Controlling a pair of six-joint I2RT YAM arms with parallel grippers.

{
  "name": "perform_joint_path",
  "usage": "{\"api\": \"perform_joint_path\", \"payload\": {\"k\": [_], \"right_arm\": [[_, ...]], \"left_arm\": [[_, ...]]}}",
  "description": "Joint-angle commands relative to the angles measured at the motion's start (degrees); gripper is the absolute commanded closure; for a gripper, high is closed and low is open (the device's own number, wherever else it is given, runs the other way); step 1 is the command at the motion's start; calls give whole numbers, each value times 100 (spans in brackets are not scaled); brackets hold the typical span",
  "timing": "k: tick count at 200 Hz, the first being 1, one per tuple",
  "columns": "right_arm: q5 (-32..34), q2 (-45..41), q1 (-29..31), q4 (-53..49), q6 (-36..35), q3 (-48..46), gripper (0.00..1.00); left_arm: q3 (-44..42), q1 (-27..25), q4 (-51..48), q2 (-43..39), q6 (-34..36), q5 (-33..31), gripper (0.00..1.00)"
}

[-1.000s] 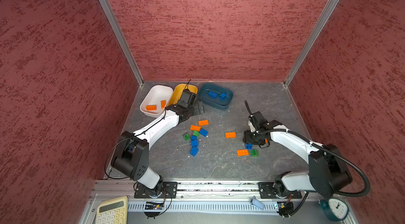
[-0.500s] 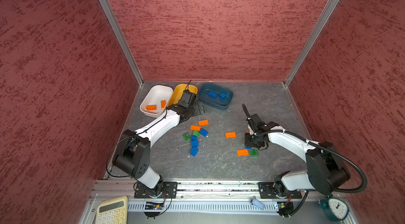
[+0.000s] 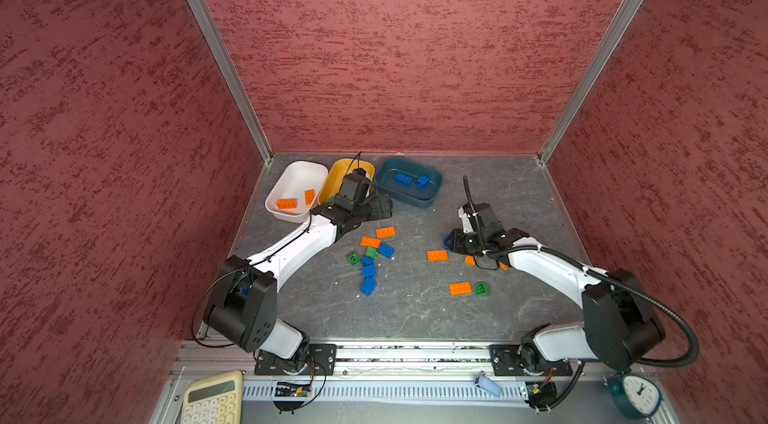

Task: Sort the legos into containers by color
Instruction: 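Carry the blue brick into the teal tub with the right gripper and release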

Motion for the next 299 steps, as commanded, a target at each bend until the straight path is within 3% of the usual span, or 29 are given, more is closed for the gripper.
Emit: {"api": "perform_joint_path", "payload": {"k": [1,24,53,148,165,180,201,225,254,299], "right_arm": [[-175,464,35,1099,253,439,71],[-185,1024,30,1532,425,902,71],[267,1583,35,1796,217,1449,71],[793,3924,26,945,-716,4331,65],[896,4225,26,752,-728,4768,60],[1044,4340,27,616,-674,4976,49],[1144,4272,26,546,-698,4972,38],[1163,3851,27,461,-869,4672,34],[1084,2877,26,505,-1096,3726,30],[1620,1228,-18,485,-859,1881,23]], "left_arm": [[-78,-142,221,-212,398,335,1],[-107,-187,145,-260,390,225,1],[-107,-182,24,-287,297,-97,1],[-164,-143,-197,-450,93,-667,1],[-176,-139,-219,-476,94,-718,1],[-190,-136,-223,-494,61,-798,1],[-206,-137,-185,-510,41,-868,1],[-193,-147,-172,-499,49,-950,1],[-159,-173,-100,-485,15,-1015,1],[-50,-279,132,-286,-15,-899,1]]}}
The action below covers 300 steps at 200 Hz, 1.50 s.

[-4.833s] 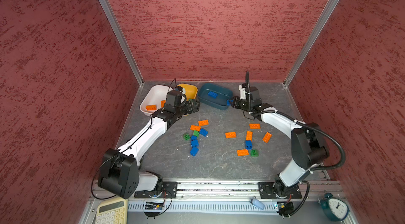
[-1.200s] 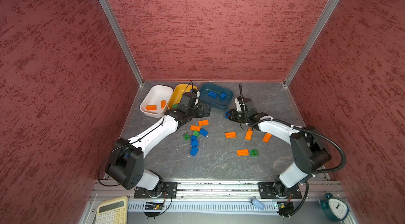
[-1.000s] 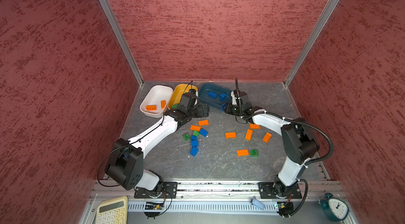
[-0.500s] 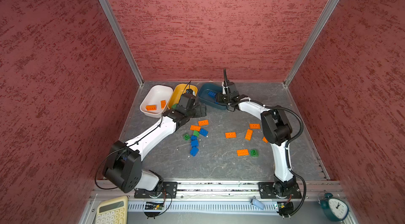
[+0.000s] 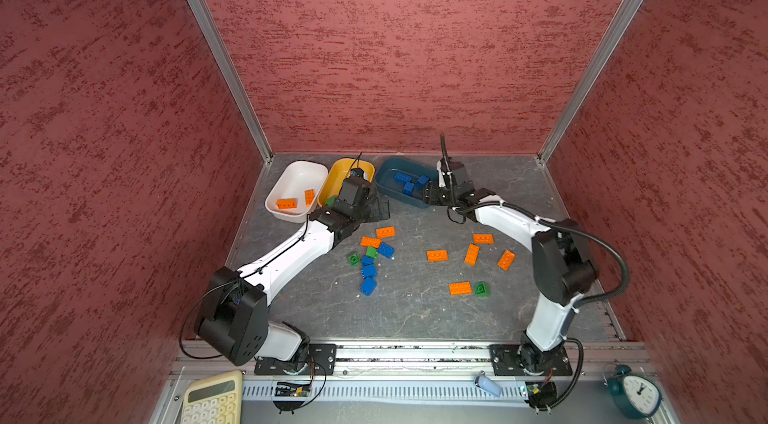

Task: Sort the legos into containers by color
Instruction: 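Move the right gripper back to the orange bricks and grasp an orange brick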

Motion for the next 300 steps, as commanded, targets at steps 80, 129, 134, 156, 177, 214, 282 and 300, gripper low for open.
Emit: {"api": "perform_joint_path", "payload": {"k": [80,129,134,156,177,214,282,300], "right_arm": [[626,-2095,-39,-1247,978,-1980,23],[419,-2068,-28,-1888,1556,-2351,28],[393,-2026,-16,-1958,1619,-2351,29],[657,-1852,82,-2180,1782,-2402,30],[1005,-1787,159,-2315,1895,-2461,31],[1030,-1517,173,-2267,1941,-2492,36],[1118,-1238,187,-2189,1868,-2530,44],[997,-1185,181,-2076,1830,-2561,48]], "left_arm": [[391,-396,702,466,230,-157,1],[697,-632,536,799,385,-346,1],[728,-658,511,828,396,-392,0],[839,-725,453,949,440,-477,1],[908,-775,411,1012,512,-519,0],[958,-781,366,1060,520,-557,1],[877,-788,339,949,455,-620,1],[860,-778,363,948,459,-573,1]]}}
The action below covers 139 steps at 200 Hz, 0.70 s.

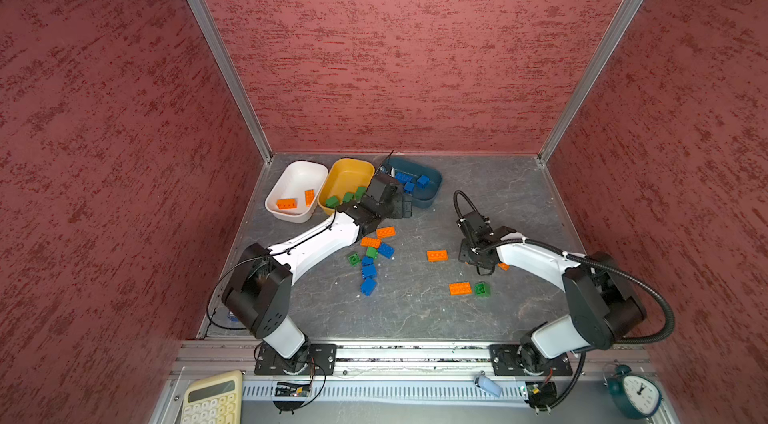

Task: Sort the legos into containers by color
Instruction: 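Move the right gripper back to the orange bricks and grasp an orange brick, then lift the orange brick with the right gripper toward the left gripper and hand it over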

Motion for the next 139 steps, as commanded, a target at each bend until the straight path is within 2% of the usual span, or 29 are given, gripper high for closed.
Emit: {"api": "perform_joint_path", "payload": {"k": [1,63,79,107,139], "right_arm": [[-18,96,24,108,7,-59,48],[-140,188,50,233,-140,-222,56],[-169,189,77,247,-313,-215,59],[-253,117,159,487,-806,-168,65],[-678,-50,226,985,-1206,-223,72]], "left_arm": [[33,-25,25,-65,46,-50,1],[-39,138,53,-151,-166,442,1],[-89,282,68,-205,-343,797,1],[-368,558,513,-321,-577,1780,1],[-472,677,616,-422,-646,2155,1]]}}
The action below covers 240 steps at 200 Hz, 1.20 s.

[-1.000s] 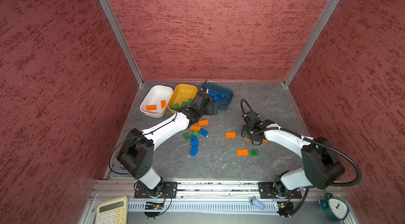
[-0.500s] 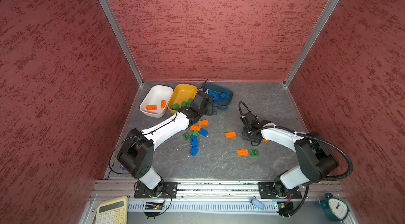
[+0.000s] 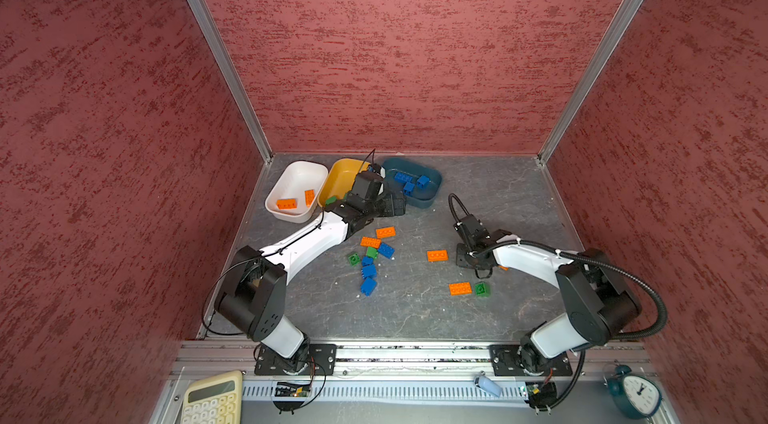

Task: Sort the legos into containers by color
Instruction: 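Lift the orange brick with the right gripper toward the left gripper and hand it over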

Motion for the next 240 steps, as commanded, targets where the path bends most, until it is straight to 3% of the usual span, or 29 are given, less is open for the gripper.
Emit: {"api": "perform_joint_path", "payload": {"k": [1,60,136,212,240], "right_arm": [[-370,-179,71,569,-424,-72,72],[-757,-666,321,1521,-1029,6,76],[-1477,-1053,592,2600,-2079,24,76],[-1837,-1342,767,3870,-2767,-319,76],[-1668,-1232,829,4059,-2830,-266,76]], "left_arm": [[-68,39,288,-200,-140,605,1],[77,102,127,-177,-116,1337,1],[406,6,469,407,-983,2660,2],[579,-118,510,855,-1443,3064,21],[689,-162,331,883,-1293,3158,39]]}}
